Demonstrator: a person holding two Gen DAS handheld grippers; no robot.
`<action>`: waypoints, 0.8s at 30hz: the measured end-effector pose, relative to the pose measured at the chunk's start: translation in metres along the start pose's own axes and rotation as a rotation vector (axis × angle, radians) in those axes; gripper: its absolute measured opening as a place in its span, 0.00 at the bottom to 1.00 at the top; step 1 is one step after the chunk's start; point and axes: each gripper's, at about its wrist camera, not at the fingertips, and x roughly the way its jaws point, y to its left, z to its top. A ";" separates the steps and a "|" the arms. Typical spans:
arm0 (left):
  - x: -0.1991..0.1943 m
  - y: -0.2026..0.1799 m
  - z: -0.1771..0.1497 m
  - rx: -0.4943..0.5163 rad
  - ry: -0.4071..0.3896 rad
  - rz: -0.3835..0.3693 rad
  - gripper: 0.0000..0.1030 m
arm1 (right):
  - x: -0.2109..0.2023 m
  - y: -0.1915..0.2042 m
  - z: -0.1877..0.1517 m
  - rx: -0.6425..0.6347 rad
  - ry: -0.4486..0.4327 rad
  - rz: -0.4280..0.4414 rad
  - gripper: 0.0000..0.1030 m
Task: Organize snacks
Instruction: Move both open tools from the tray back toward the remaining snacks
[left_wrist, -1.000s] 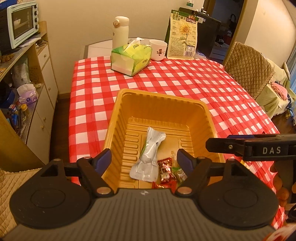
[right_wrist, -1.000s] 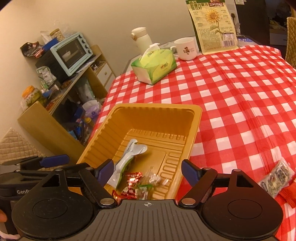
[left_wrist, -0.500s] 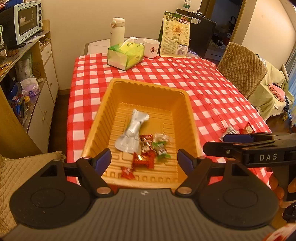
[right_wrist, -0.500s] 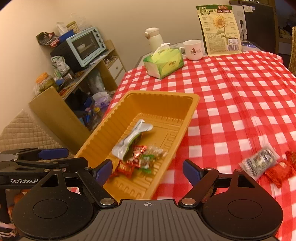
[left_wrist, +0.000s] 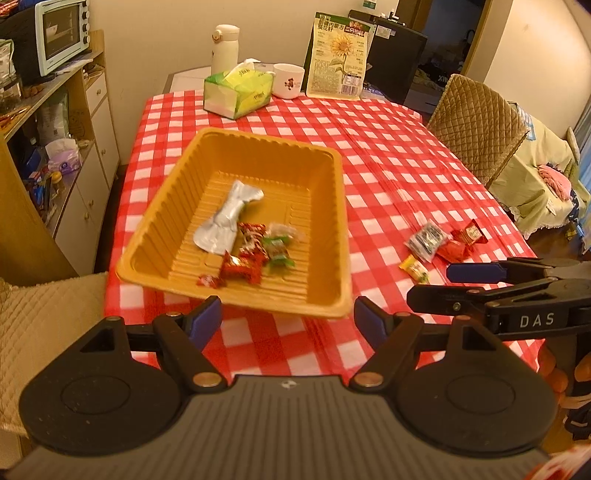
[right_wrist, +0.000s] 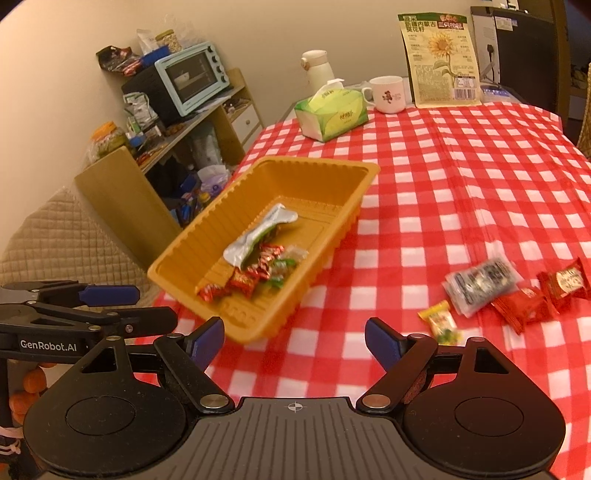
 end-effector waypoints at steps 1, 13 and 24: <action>0.000 -0.004 -0.002 -0.004 0.002 0.003 0.75 | -0.003 -0.003 -0.002 -0.002 0.004 0.001 0.81; 0.008 -0.070 -0.020 -0.029 0.028 0.027 0.75 | -0.035 -0.056 -0.019 -0.012 0.049 0.007 0.81; 0.032 -0.128 -0.027 -0.033 0.063 0.031 0.74 | -0.061 -0.116 -0.028 0.016 0.062 -0.034 0.81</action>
